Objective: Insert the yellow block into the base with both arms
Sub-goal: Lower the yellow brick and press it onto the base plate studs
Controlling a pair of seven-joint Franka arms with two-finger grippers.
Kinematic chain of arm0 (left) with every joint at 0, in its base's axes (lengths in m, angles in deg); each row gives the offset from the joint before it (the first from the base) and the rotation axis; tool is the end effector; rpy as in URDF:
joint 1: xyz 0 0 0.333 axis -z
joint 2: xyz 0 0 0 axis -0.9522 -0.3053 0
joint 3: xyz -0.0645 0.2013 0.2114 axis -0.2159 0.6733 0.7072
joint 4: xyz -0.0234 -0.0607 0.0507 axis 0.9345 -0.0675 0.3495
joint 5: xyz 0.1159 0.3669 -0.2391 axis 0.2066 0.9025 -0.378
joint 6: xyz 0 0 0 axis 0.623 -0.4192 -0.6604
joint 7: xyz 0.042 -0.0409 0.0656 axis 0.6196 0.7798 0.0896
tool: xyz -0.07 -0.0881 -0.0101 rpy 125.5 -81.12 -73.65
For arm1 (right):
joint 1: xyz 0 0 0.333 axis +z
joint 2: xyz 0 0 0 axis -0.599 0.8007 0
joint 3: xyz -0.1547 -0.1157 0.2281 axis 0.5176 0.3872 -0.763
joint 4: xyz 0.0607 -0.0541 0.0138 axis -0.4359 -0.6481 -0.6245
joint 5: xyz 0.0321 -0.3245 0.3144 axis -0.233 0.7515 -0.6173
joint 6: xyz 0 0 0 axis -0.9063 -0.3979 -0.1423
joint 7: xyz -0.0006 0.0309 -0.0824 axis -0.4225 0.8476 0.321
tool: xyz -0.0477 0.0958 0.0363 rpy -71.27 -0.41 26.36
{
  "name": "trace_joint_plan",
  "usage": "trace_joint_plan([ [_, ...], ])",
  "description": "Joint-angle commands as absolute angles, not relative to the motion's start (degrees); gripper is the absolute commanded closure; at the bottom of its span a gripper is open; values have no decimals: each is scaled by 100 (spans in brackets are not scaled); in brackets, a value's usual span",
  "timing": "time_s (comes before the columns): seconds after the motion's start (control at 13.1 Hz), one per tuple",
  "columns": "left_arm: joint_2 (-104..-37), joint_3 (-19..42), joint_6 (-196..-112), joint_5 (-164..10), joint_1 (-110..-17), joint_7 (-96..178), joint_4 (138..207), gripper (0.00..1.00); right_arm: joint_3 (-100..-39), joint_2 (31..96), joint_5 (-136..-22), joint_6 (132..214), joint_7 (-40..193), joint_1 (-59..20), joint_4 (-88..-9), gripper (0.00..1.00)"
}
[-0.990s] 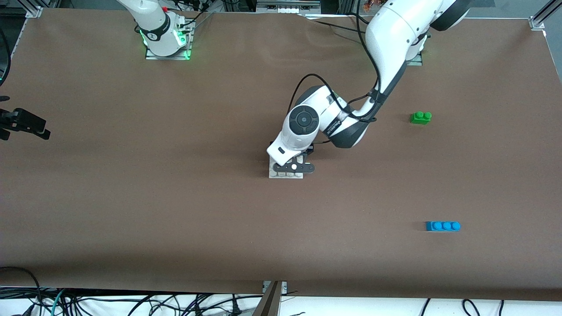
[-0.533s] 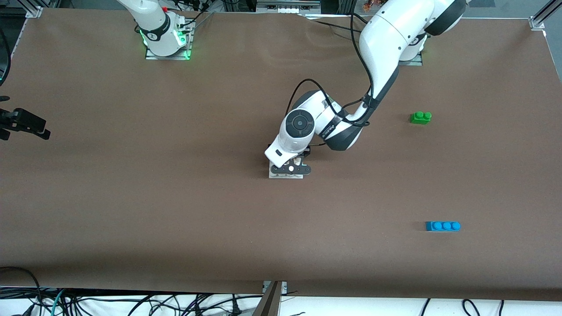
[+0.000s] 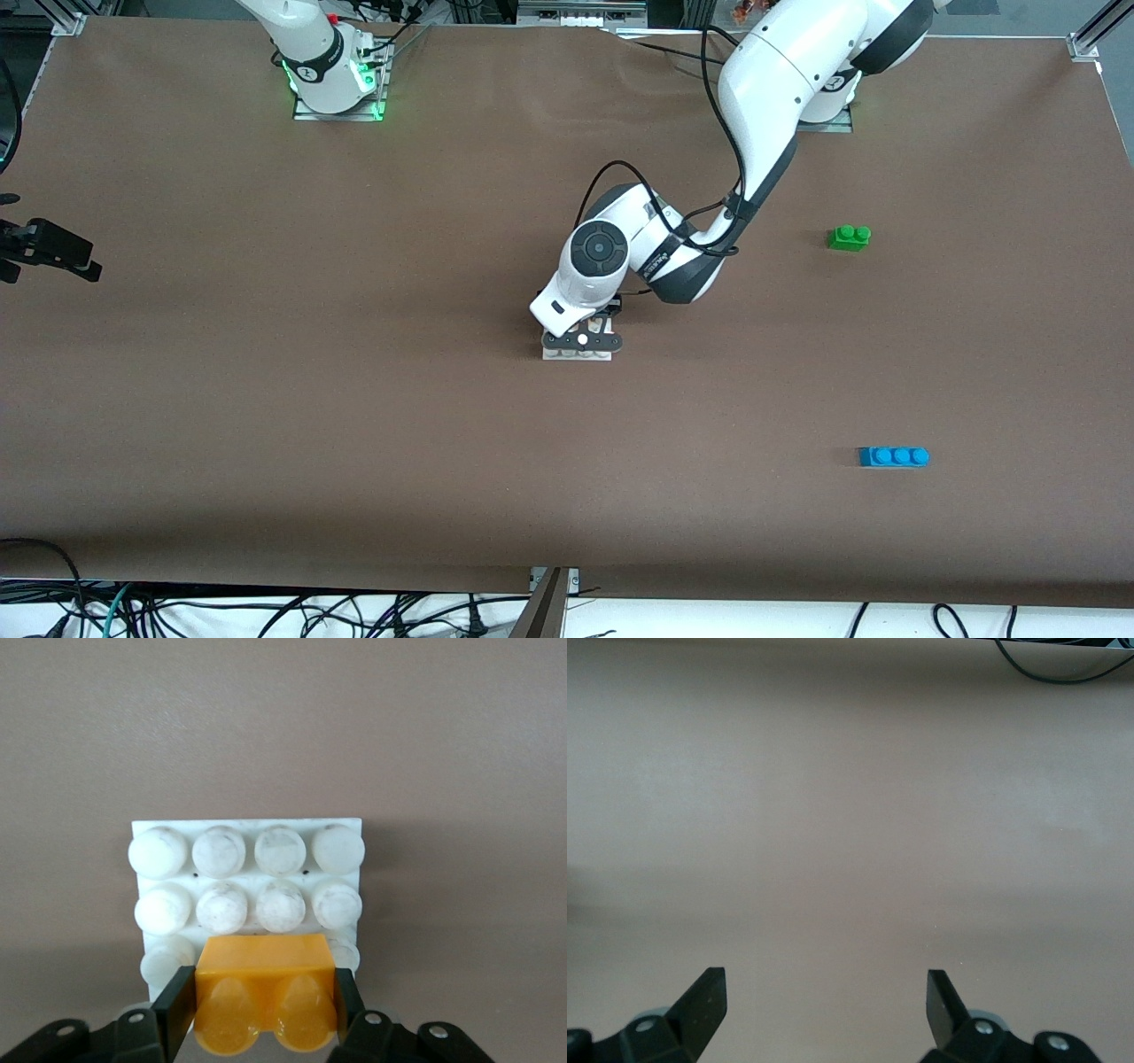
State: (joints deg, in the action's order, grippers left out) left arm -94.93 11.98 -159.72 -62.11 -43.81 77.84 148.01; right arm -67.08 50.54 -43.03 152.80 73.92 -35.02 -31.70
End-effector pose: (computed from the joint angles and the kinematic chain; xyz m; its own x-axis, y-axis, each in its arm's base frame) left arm 0.5776 -0.5262 0.1787 0.9938 0.0011 -0.1116 0.0128 -0.9945 0.1042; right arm 0.6735 -0.0639 0.5719 0.9979 0.0316 0.0560 0.0307 -0.9994 0.0166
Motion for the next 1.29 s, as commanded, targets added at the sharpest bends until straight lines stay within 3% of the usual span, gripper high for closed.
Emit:
trace_joint_plan([
  [0.0, -9580, 1284, -15925, -6066, -4269, 7841, 14671, 67, -6750, 4993, -4264, 15278, 7309, -3548, -3216, 0],
  [1.22, -9580, 1284, -15696, -5811, -4278, 7832, 14706, 66, -6750, 5046, -4273, 15269, 7300, -3548, -3137, 0],
])
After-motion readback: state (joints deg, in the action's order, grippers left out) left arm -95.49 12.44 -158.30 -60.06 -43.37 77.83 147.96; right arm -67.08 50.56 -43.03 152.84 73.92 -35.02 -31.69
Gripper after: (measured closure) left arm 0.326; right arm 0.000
